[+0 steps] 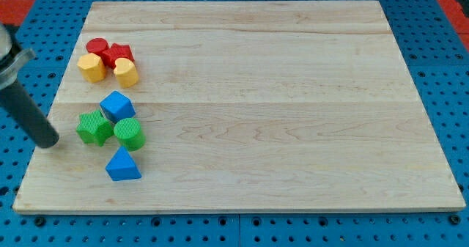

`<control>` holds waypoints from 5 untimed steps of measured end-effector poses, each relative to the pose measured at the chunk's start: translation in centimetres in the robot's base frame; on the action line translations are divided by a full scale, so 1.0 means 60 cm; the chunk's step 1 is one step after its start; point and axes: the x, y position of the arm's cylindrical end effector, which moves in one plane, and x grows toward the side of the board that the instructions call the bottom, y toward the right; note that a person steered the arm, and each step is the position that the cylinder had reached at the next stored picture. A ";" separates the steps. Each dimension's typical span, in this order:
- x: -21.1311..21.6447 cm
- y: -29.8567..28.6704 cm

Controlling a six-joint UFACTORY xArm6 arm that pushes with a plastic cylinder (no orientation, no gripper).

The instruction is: Move the green blocks to the right side of the board

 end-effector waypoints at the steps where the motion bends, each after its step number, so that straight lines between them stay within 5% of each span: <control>1: -0.032 0.005; 5: -0.023 0.102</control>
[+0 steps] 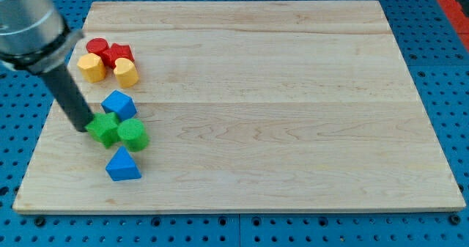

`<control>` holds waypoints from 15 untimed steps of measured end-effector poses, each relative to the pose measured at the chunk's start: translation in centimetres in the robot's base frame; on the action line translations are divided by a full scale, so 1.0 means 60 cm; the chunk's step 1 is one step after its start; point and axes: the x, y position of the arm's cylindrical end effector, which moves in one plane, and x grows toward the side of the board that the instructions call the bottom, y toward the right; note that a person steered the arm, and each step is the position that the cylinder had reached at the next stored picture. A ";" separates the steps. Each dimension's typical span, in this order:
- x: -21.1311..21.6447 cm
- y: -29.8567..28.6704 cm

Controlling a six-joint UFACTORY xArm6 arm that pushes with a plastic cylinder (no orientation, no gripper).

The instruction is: Move the green blocks to the right side of the board

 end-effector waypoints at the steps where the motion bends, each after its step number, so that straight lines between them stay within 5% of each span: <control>1: 0.000 0.034; 9: 0.075 0.106; 15: 0.011 0.453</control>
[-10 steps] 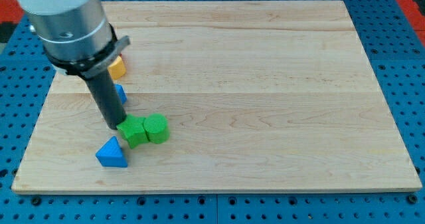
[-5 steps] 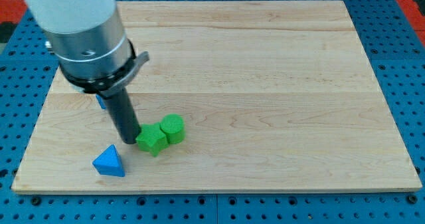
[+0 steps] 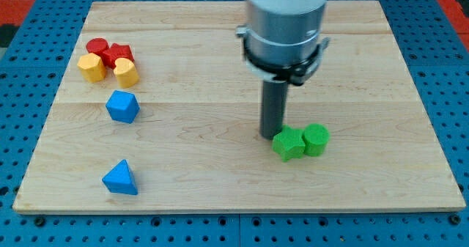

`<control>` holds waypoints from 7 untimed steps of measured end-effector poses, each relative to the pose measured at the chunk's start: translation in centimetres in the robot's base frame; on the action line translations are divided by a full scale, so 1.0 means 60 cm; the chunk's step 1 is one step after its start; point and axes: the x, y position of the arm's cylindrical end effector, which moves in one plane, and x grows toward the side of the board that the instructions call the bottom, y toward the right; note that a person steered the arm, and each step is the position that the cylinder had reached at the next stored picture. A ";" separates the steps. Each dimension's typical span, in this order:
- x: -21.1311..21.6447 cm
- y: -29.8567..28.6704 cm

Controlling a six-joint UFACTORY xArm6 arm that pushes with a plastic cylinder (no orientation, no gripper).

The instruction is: Move the green blocks to the right side of the board

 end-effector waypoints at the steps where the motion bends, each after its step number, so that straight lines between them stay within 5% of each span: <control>1: -0.008 0.098; 2: 0.006 0.162; 4: -0.127 0.111; 7: -0.144 -0.055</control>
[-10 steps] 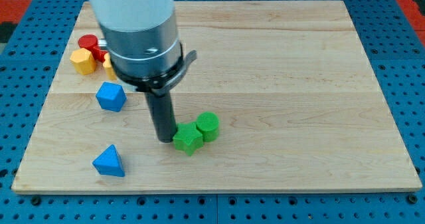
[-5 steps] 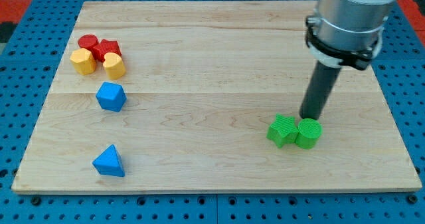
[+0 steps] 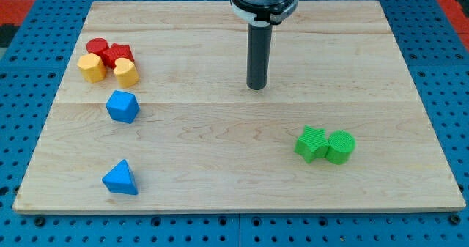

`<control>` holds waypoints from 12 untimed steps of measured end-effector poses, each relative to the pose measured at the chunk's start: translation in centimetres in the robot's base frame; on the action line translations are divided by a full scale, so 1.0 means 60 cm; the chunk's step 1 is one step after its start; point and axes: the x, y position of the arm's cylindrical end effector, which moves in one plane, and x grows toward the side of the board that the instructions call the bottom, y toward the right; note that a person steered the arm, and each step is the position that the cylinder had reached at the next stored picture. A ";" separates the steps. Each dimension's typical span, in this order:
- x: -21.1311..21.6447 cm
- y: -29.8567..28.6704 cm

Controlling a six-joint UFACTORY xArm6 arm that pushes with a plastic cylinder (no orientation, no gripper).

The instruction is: Move the green blocks to the right side of the board

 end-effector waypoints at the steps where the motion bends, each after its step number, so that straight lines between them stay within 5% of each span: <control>1: 0.018 0.001; 4: 0.061 0.024; 6: 0.075 0.169; 10: 0.081 0.306; 12: 0.088 0.143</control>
